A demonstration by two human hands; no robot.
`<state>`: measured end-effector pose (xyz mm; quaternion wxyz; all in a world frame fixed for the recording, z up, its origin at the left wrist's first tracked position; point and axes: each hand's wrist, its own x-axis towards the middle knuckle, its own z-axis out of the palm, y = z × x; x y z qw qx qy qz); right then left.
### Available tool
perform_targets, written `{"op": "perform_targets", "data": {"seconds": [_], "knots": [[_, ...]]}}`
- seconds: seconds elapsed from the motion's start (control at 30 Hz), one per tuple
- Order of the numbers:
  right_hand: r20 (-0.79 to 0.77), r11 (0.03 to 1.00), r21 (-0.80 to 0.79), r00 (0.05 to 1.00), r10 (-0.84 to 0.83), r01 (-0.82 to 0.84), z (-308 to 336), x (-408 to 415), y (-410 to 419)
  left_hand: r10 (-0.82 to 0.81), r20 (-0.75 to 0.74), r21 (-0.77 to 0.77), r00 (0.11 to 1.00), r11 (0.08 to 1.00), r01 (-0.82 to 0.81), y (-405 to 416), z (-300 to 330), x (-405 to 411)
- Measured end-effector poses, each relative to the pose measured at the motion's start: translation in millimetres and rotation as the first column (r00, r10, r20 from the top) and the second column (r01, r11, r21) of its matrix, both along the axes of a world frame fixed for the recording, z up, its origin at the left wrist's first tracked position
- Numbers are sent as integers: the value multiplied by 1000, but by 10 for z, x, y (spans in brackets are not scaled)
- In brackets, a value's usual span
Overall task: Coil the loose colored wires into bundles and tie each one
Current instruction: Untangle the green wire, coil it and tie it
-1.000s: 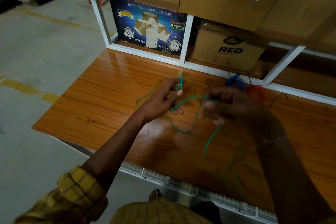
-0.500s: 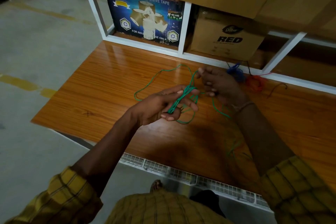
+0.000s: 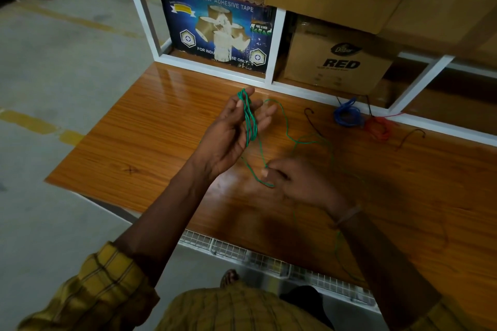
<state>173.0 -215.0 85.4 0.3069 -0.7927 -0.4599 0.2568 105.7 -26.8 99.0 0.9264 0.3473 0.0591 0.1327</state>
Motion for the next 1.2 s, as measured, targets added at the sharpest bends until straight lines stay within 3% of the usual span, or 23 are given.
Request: {"op": "perform_targets", "data": {"seconds": [0.07, 0.13, 0.2, 0.3, 0.4, 0.6, 0.8, 1.0, 1.2], "knots": [[160, 986, -26, 973, 168, -166, 68, -84, -47, 78, -78, 27, 994, 997, -77, -13, -2, 57], [177, 963, -47, 947, 269, -265, 183, -119, -93, 160, -161, 203, 974, 971, -126, -47, 9, 87], [66, 936, -53, 934, 351, -348, 353, -112, -144, 228, -196, 453, 954, 884, -118, -70, -28, 80], [-144, 920, -32, 913, 383, -391, 681, -13, -216, 235, -166, 746, 958, 665, -34, -52, -121, 22], [-259, 948, 94, 913, 317, -302, 985, 154, -295, 161, -196, 823, 967, 563, 74, -57, -130, -40], [-421, 941, 338, 893, 157, -6, 1052, 542, -209, -98, -244, 754, 965, 606, 252, -167, -37, -190], [-344, 897, 359, 930, -131, 259, 638, 775, 146, -318, -233, 563, 919, 727, 394, -206, 69, -281], [-383, 890, 246, 882, -275, 385, 243, 681, 194, -304, -108, 336, 947, 885, 322, -115, 130, -274], [-332, 966, -27, 909, -252, 257, 59, 222, 108, -207, -20, 214, 978, 955, 207, -14, 126, -161]]}}
